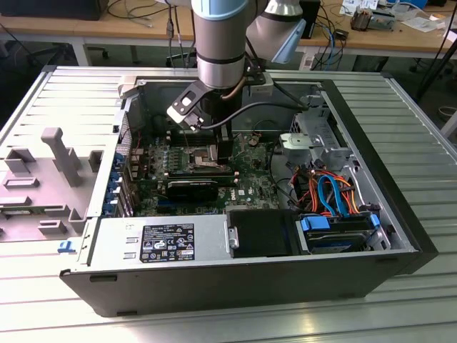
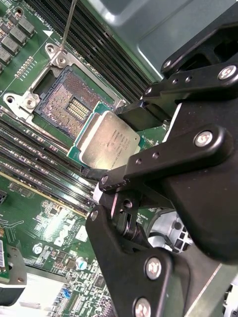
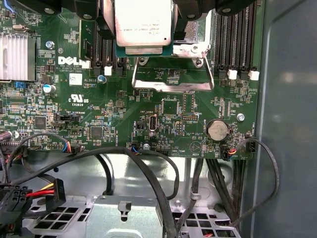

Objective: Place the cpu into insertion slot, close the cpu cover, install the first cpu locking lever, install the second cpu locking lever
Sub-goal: 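Place the cpu into insertion slot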

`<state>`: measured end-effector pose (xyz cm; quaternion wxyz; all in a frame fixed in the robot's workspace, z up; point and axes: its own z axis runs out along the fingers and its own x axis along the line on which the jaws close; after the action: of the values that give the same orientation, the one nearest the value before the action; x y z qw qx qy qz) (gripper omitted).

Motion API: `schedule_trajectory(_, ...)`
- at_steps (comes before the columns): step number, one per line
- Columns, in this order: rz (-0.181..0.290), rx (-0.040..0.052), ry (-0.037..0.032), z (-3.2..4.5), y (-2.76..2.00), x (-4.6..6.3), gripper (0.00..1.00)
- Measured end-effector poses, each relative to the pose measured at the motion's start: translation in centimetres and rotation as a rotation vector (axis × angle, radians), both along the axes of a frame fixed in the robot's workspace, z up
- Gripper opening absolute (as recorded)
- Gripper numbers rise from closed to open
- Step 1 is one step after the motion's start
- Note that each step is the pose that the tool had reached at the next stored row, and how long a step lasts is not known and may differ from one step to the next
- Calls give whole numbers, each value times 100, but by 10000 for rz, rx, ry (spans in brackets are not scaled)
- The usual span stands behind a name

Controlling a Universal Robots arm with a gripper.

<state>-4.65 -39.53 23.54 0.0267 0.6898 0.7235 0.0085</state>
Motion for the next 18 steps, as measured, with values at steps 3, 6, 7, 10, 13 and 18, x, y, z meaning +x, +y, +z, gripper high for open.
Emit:
schedule_trajectory(3, -1, 0, 0, -5, 0, 0, 55)
schedule_trajectory(6, 0, 0, 0, -11, 0, 0, 55)
schedule_trajectory(7, -1, 0, 0, -12, 0, 0, 55)
schedule_trajectory(10, 0, 0, 0, -18, 0, 0, 55)
schedule_trajectory(13, 0, 0, 0, -24, 0, 0, 55)
schedule_trajectory(18, -1, 0, 0, -35, 0, 0, 55)
